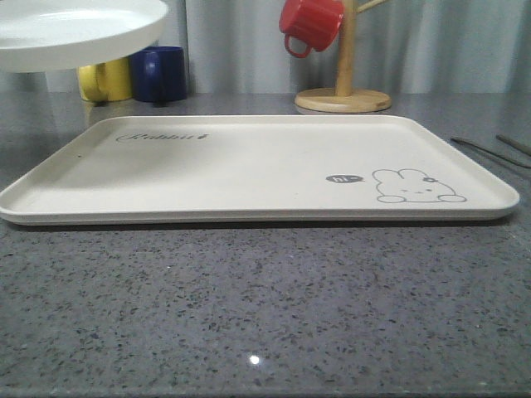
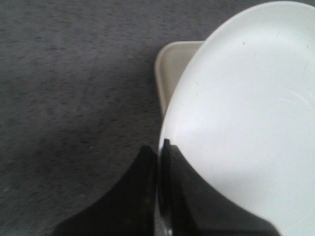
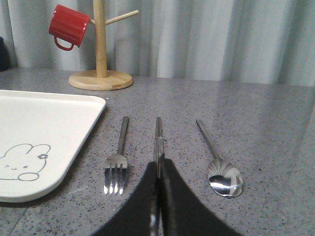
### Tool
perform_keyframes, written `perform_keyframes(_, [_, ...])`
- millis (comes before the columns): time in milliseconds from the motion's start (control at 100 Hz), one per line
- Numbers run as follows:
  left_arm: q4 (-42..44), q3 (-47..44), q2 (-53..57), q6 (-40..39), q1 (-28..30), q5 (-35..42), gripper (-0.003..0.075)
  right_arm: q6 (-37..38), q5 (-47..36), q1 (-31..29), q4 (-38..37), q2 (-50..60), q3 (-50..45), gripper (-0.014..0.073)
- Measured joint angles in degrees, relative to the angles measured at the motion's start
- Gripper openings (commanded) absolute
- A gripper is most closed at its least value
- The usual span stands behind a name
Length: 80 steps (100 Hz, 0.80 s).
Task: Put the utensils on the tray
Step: 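Carry the plate over the tray and lower it onto the tray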
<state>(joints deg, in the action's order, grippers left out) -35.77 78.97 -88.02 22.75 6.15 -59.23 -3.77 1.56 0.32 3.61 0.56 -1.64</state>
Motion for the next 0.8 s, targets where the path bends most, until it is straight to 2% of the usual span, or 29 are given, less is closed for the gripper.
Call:
perform_keyframes(190, [-0.34,1.39,-4.54,0.00,-8.72,0.24,-0.0019,0.00,0.00,0.00,0.00,0.00,0.00,-0.0069])
perform_keyframes(340, [-0.24,2.45,-8.92,0.00,-12.55,0.72,-0.0019,0.00,0.00,0.00,0.00,0.00,0.00,-0.0069])
perform_keyframes(540, [1.18,3.08,-13.44,0.00,-14.97,2.24,-0.0019,0.00,0.00,0.00,0.00,0.00,0.00,-0.0069])
perform_keyframes(800, [4.71,3.21,-16.01,-2.23,-15.17,3.40,-0.0013,0.00,0.00,0.00,0.00,0.00,0.00,-0.0069])
